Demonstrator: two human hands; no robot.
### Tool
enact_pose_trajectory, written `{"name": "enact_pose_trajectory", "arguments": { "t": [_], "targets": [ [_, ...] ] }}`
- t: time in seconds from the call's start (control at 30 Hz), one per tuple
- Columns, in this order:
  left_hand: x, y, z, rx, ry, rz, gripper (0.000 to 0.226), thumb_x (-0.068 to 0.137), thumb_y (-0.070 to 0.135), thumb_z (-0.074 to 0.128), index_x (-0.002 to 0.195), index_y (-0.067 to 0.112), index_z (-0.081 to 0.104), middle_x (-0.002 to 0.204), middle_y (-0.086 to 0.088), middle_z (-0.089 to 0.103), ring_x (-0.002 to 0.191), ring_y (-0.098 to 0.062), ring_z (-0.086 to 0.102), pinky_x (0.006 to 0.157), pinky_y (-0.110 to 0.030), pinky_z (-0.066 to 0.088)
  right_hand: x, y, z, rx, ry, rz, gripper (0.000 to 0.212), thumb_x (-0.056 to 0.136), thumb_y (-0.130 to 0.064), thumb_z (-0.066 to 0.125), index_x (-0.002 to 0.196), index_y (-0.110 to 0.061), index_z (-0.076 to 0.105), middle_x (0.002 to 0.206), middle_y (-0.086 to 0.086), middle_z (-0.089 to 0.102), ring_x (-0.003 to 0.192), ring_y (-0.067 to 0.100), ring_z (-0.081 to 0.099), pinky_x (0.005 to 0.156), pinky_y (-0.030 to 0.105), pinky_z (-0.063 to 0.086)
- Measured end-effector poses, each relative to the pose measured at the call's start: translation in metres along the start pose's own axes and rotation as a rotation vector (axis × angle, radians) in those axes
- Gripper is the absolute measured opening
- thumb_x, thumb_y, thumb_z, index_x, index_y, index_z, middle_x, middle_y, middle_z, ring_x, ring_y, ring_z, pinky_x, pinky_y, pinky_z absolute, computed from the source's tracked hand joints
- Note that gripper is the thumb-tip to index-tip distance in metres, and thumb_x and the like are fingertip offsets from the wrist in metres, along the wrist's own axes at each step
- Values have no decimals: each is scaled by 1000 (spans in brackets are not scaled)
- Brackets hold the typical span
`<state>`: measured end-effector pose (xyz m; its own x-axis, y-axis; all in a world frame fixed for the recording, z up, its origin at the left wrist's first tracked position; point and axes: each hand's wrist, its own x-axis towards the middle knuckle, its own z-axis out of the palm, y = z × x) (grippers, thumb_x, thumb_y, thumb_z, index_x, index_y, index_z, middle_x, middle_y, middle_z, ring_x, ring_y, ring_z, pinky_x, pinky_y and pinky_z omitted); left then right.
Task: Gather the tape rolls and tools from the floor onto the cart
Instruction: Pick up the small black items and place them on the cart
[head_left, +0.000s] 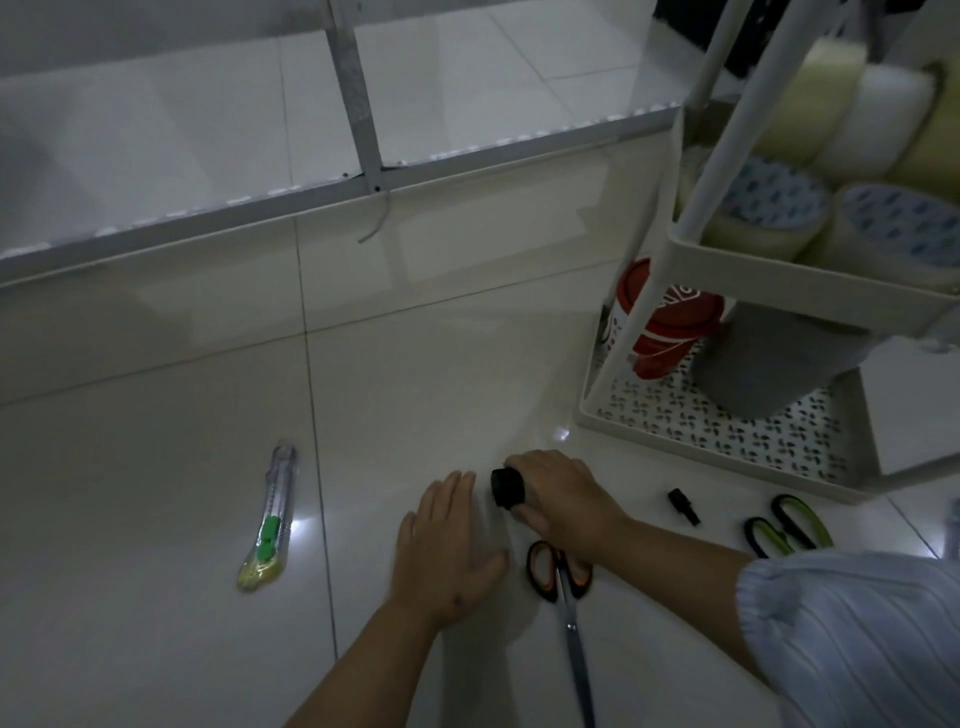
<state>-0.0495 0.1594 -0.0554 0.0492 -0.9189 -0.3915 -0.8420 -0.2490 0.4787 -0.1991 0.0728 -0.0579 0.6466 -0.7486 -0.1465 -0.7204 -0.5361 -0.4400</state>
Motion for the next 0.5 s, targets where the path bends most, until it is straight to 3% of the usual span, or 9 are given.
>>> {"name": "enact_pose_trajectory", "arguments": {
  "t": [0.07,0.17,0.27,0.4,0.5],
  "targets": [
    [0,10,-1,-25,34,24,106,52,70,13,146,23,-1,157,5,0,145,-14,-1,118,-40,9,-8,7,-11,31,35,-9,25,86,-21,54,109,-13,51,109,5,55,104,25,49,73,32,30],
    [-2,31,-4,-54,73,86,104,54,70,15,146,24,1,157,6,3,144,-13,0,118,-40,8,-28,14,-35,56,119,-13,39,84,-24,58,121,-12,51,117,9,58,108,28,51,90,41,42],
    [-5,54,-6,-90,120,172,98,59,66,18,146,22,5,156,4,9,144,-14,5,118,-41,12,-51,19,-61,11,231,-7,42,79,-26,57,118,-12,53,113,11,60,104,30,56,88,45,46],
    [-14,98,-14,-150,201,303,91,64,61,23,145,19,14,152,2,22,140,-16,20,115,-37,21,-82,20,-100,24,349,-36,37,79,-24,58,114,-11,55,108,11,61,98,22,52,85,33,45],
    [-21,130,-22,-154,222,411,87,67,59,25,144,19,15,150,4,24,138,-13,22,115,-30,19,-104,22,-129,60,414,-17,38,80,-24,58,116,-11,55,110,9,60,102,18,51,85,21,37]
  ]
}}
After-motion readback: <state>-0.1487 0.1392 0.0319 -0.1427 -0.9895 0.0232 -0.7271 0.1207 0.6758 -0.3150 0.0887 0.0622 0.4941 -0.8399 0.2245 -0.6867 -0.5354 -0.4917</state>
